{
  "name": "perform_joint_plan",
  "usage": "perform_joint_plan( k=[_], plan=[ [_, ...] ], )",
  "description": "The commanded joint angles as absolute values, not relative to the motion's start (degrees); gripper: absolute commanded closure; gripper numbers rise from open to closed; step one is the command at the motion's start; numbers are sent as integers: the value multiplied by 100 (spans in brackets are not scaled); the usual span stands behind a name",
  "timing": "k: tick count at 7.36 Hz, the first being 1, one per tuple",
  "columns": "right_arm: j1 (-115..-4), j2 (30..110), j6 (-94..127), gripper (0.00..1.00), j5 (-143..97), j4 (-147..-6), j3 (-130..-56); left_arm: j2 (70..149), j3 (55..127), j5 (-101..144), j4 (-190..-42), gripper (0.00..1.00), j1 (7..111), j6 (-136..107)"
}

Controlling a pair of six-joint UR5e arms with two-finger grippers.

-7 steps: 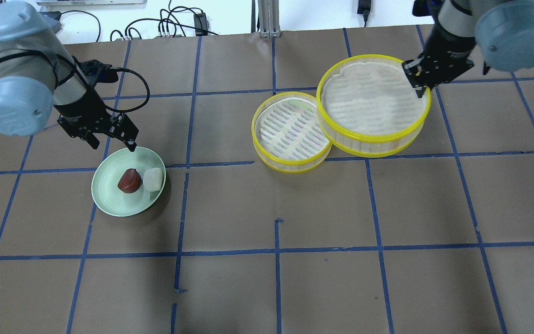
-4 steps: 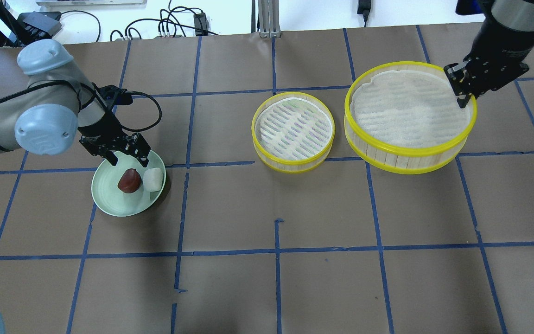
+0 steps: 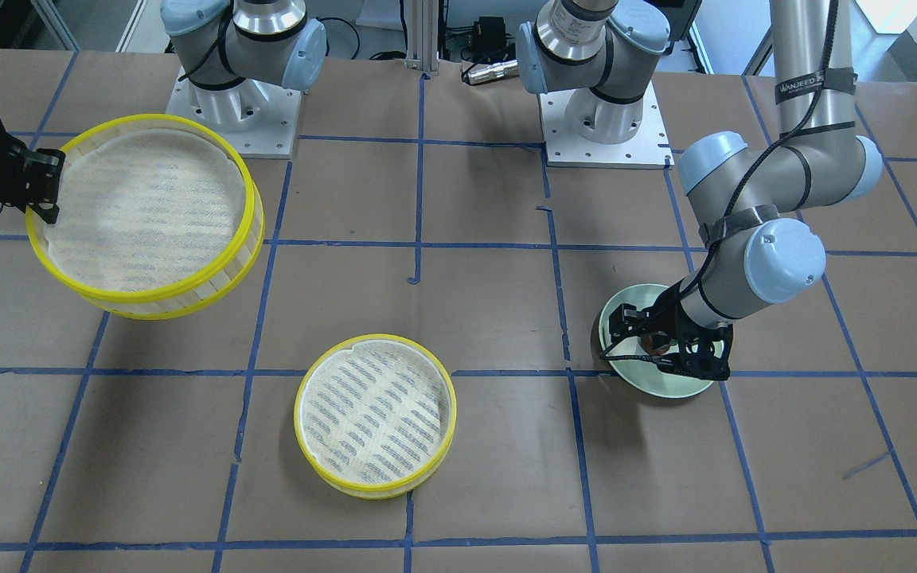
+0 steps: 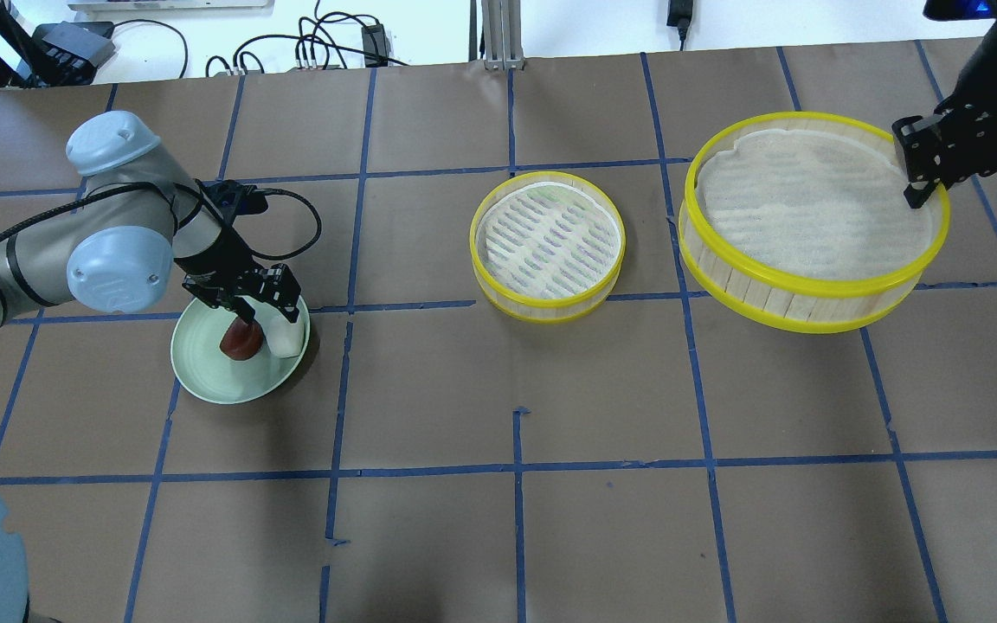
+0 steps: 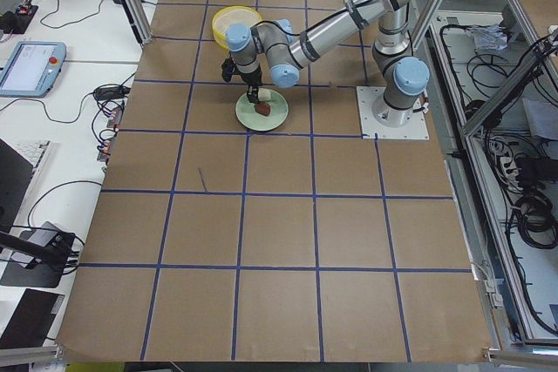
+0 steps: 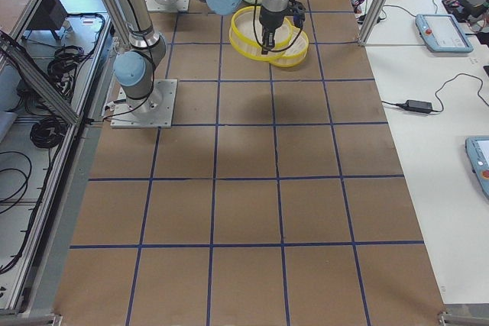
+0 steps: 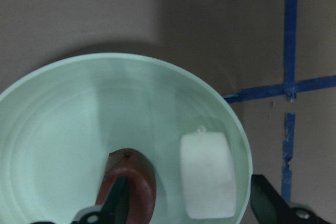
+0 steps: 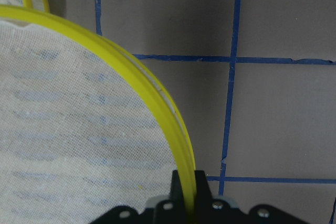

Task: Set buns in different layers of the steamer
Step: 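Grasp the white bun on the green plate with the left gripper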

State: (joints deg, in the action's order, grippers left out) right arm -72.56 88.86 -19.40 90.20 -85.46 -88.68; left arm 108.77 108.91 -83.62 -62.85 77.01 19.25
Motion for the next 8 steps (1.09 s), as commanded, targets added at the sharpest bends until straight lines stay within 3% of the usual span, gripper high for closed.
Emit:
perform_joint_plan(
  k=[1,3,4,5,8],
  plan=[
    [-7233,8903,-1951,89,9000,-8543,-8859,10924,10925,-8349,-6328,48,7717,1933],
    [-7233,8912,-1942,89,9009,-8534,-8851,10942,10916,-8350,-6354,69,7726,1960],
    [-7225,8912,-1951,89,9026,-8534,-8851,10942,10899,-8358,-6424,85,7743,2003],
    [-7225,8921,-1960,89,9026,-8534,-8833,10899,10724,-8463,-6512,85,7743,2004],
    [-7199,8912,-1969,87,9087,-8517,-8772,10863,9224,-8326,-7743,93,8548,757]
  ],
)
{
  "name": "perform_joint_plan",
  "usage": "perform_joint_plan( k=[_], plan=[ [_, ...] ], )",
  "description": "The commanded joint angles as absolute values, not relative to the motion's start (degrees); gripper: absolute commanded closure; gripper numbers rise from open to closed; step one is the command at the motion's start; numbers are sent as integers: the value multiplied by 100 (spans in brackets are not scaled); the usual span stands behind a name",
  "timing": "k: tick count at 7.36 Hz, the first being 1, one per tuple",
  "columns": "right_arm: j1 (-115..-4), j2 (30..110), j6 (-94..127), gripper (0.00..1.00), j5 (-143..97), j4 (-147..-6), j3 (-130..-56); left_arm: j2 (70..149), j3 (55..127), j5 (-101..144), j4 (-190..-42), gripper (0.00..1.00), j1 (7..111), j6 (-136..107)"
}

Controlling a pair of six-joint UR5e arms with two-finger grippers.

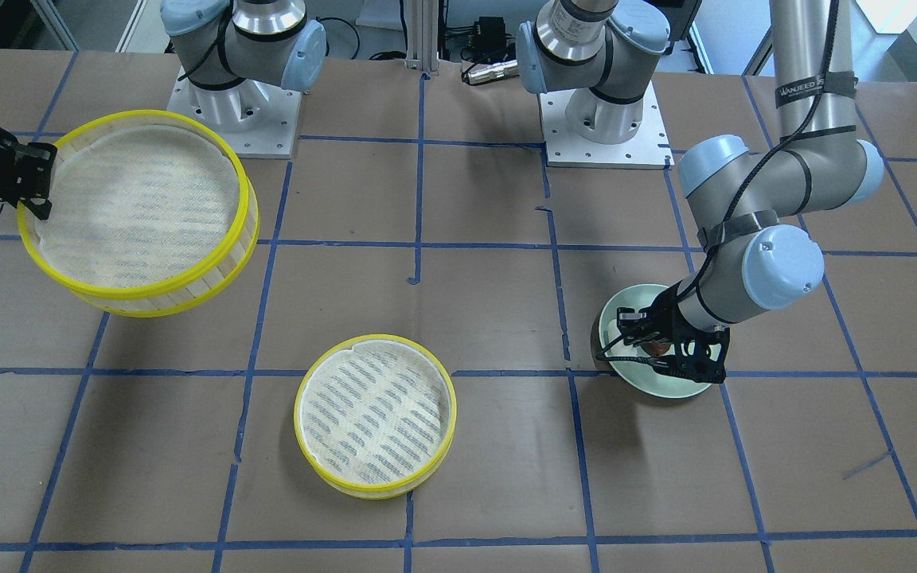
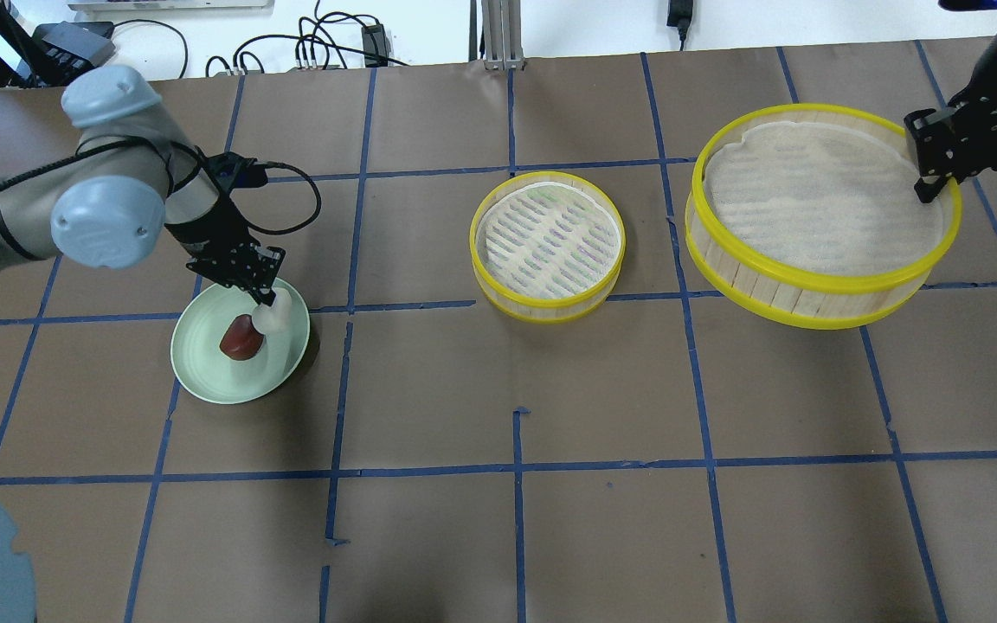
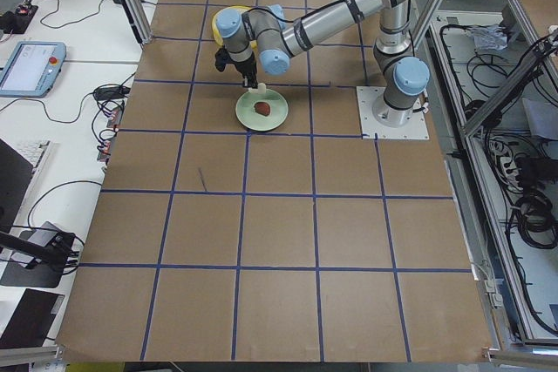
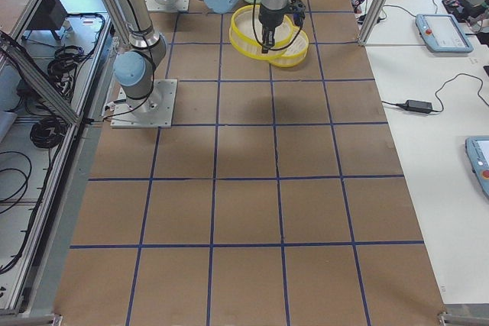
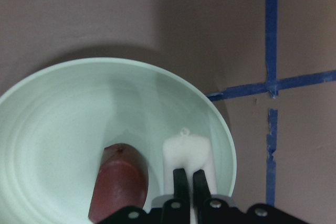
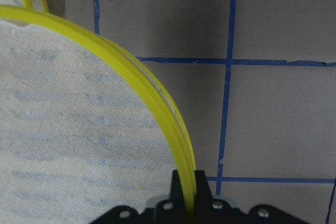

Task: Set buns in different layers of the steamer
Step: 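Carry the white bun into the bottom steamer layer and release it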

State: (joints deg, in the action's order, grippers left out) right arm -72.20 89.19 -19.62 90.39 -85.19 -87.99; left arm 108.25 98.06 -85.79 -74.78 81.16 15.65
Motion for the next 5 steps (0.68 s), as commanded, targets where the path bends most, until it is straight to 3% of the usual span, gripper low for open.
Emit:
perform_joint_plan(
  k=[1,3,5],
  plan=[
    [-7198,8930,-1969,87,9070,-8447,-8737,10881,8985,-7871,-7656,94,8943,-36],
    [-7216,8930,-1969,87,9088,-8411,-8728,11273,9000,-7097,-6408,94,9961,-1871],
    [-7225,8938,-1960,85,9088,-8428,-8719,11872,8921,-6535,-5512,91,10387,-2241]
  ],
)
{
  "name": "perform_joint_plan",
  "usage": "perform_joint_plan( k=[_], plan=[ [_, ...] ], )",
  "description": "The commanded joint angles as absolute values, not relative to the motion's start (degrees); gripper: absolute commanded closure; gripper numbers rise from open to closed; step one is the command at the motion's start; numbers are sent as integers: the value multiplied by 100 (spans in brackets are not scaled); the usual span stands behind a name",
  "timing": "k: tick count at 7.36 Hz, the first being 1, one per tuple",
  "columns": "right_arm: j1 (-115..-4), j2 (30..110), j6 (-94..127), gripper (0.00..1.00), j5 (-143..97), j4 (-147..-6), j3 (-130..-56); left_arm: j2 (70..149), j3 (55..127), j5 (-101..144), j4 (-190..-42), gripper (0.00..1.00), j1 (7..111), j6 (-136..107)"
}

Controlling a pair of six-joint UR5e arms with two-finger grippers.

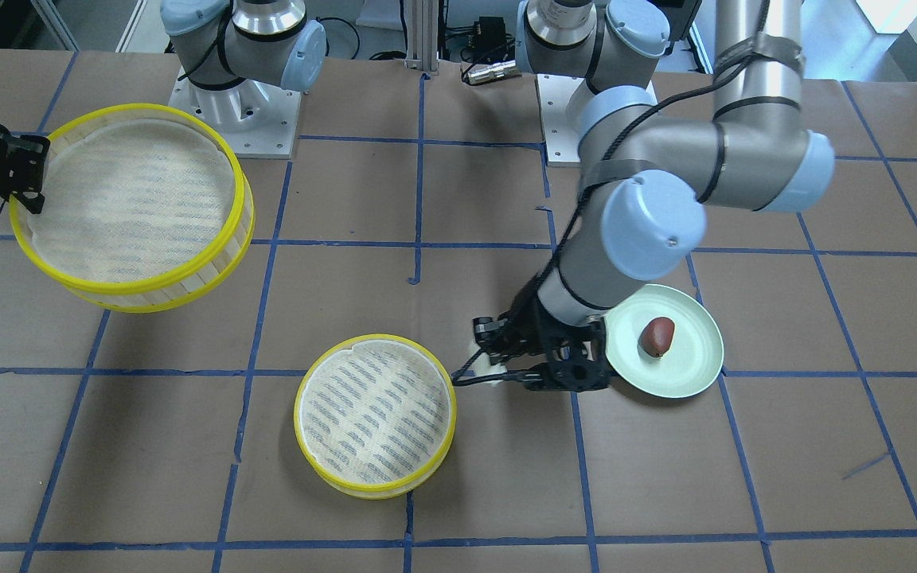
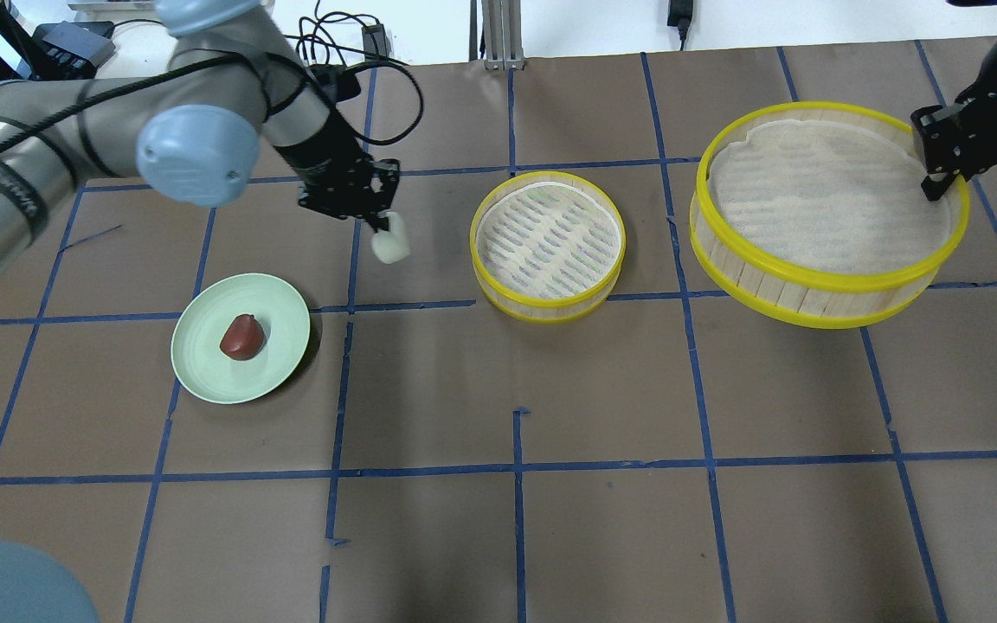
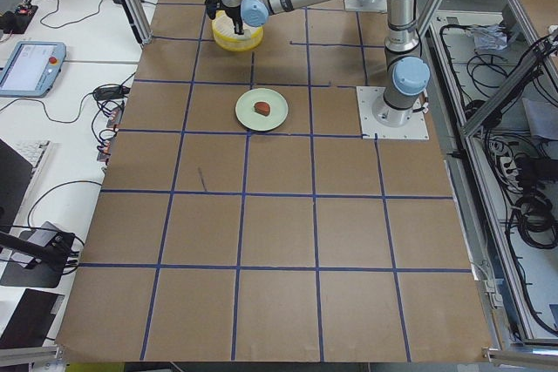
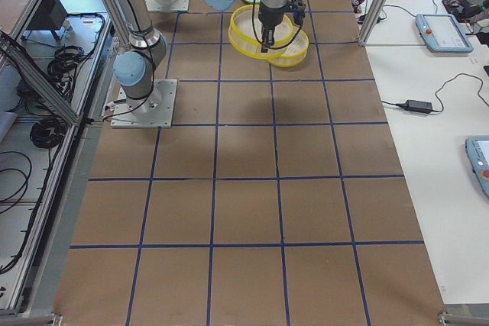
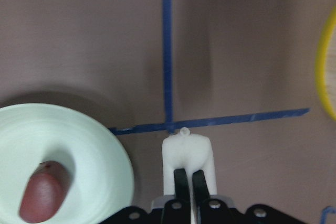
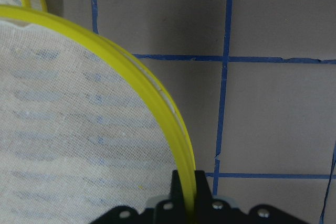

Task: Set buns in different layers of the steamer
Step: 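Carry the white bun into the bottom steamer layer and release it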

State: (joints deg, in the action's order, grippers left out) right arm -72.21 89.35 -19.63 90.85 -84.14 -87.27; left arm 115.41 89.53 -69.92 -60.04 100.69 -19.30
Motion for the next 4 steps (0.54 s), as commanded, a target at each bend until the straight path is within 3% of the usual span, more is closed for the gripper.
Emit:
perform_joint_plan(
  k=[1,2,4],
  plan=[
    [-7225,8938,-1951,85,9079,-8429,-8719,11926,8938,-6504,-5485,74,10484,-2250],
    [-7225,8938,-1942,85,9062,-8429,-8719,11918,8938,-6530,-5276,26,10485,-2241],
    [-7225,8947,-1942,87,9088,-8420,-8719,11918,8956,-6539,-5238,20,10477,-2206]
  ],
)
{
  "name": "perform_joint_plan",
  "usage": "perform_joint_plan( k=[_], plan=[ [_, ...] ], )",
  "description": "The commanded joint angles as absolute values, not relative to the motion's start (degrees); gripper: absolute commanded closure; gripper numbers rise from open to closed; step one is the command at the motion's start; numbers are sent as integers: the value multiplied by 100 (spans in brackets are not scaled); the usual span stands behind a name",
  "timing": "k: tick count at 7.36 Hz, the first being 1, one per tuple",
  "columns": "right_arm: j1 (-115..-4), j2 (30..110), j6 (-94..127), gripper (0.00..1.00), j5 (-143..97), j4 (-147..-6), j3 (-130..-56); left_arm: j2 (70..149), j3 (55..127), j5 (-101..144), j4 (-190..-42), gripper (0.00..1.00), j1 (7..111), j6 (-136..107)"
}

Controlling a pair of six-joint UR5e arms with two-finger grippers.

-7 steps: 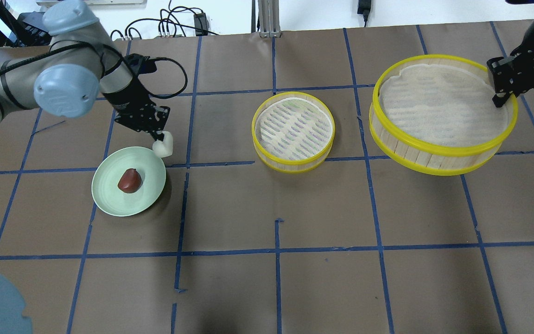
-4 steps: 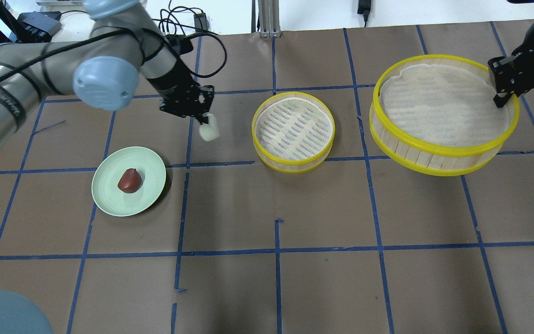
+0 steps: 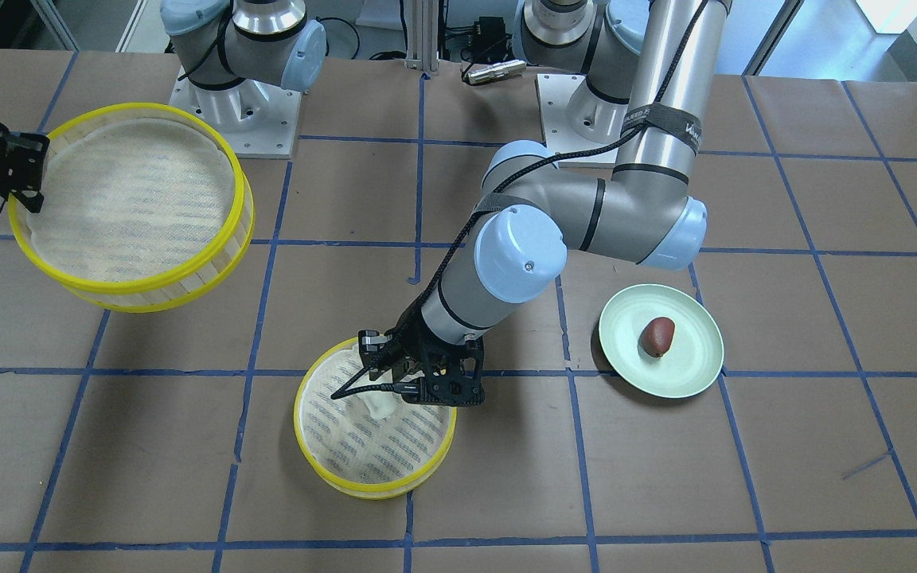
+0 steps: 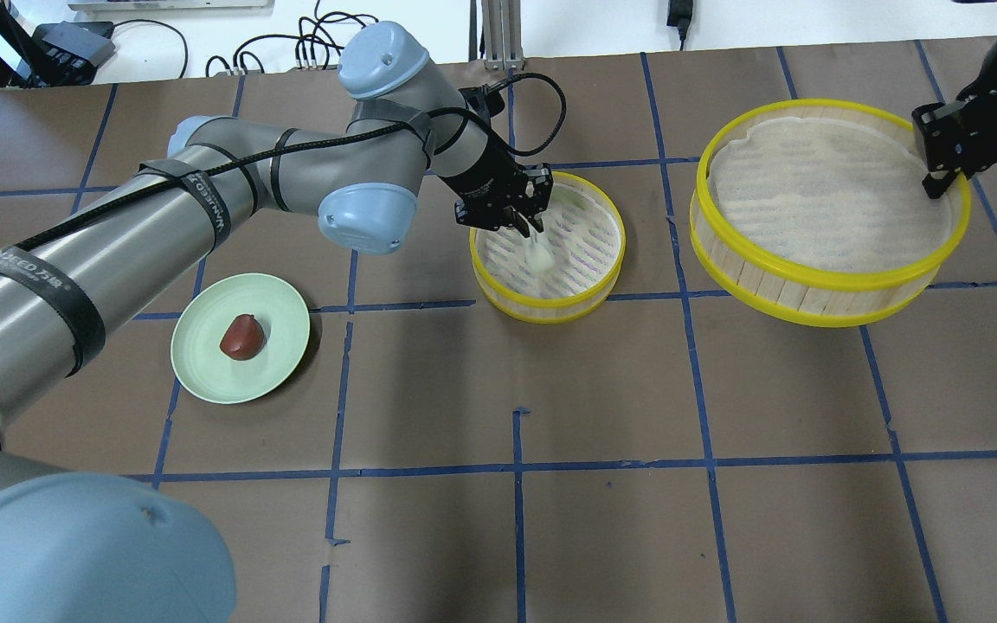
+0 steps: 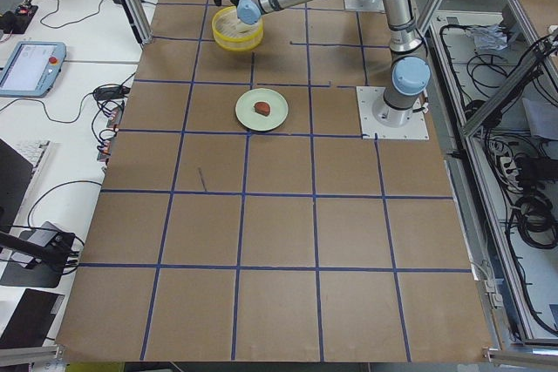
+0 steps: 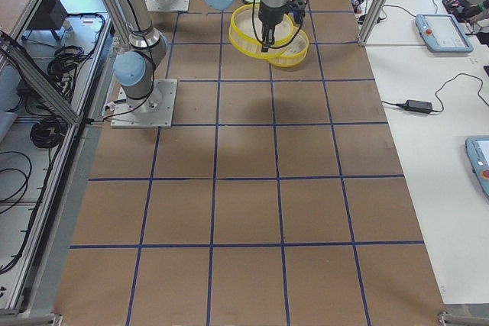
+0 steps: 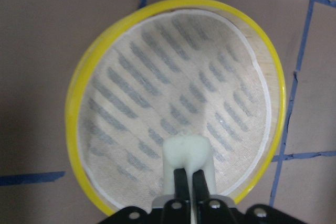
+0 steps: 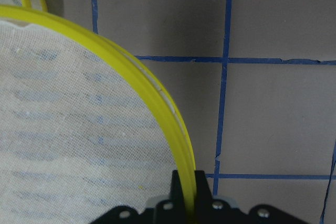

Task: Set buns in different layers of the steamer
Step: 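Carry the white bun into the bottom steamer layer and release it, then set the top layer back with right gripper while left returns to plate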

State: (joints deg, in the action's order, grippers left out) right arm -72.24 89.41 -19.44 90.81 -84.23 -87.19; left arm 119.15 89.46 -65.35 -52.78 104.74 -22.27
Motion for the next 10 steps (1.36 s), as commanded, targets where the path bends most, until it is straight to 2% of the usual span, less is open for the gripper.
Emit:
perform_joint_plan(
  k=[1,4,6,8,10],
  plan=[
    [-7233,8947,-1908,87,9044,-8420,-8719,11709,8973,-6852,-5325,16,10468,-2136],
    [-8160,8572,-325,88,8974,-9199,-8877,10876,9341,-8032,-6229,11,9286,-926],
    [-9066,7905,926,88,9053,-10503,-9008,10094,10505,-8296,-6232,13,8373,529],
    [-9464,7394,1650,88,9044,-11159,-9096,10028,11195,-8638,-6196,20,7379,2048],
    [-9781,7042,1845,88,9035,-11756,-9350,10316,11215,-8613,-6127,20,7163,2355]
  ],
)
